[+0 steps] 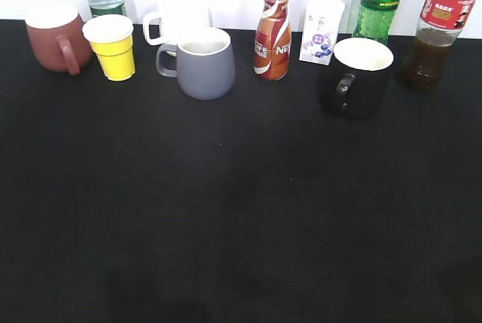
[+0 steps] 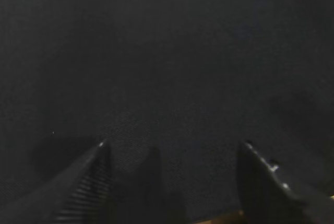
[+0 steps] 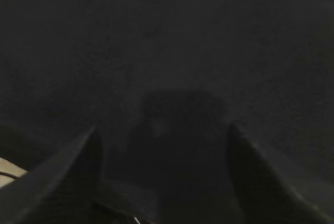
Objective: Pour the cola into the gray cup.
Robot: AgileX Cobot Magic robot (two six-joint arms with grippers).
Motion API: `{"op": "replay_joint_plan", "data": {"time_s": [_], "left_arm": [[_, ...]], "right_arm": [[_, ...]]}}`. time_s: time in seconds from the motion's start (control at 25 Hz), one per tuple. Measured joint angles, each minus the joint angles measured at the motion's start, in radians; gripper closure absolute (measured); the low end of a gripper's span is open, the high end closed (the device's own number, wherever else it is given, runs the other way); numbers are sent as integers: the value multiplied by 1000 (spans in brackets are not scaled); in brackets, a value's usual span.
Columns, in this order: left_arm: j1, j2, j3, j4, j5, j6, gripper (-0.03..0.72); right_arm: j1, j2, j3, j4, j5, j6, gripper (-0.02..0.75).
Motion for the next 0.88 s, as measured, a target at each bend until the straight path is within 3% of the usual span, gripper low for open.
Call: {"op": "replay_joint_plan", "data": {"time_s": [0.12,0.6,0.64,0.8,0.88], "left_arm": [[0,0,0,0,0,0,123],[3,-7,1,0,-1,0,122],[23,-28,1,0,-1,0,122],[206,-179,1,0,-2,0,122],[255,-224,1,1,-2,0,122]], "right_arm": [[0,0,0,1,1,0,139],[-1,-8,0,1,2,-1,162],[-27,-23,0,4,3,-1,162],[-341,-152,0,13,3,-2,163],[-367,-244,0,18,4,-1,163]]}}
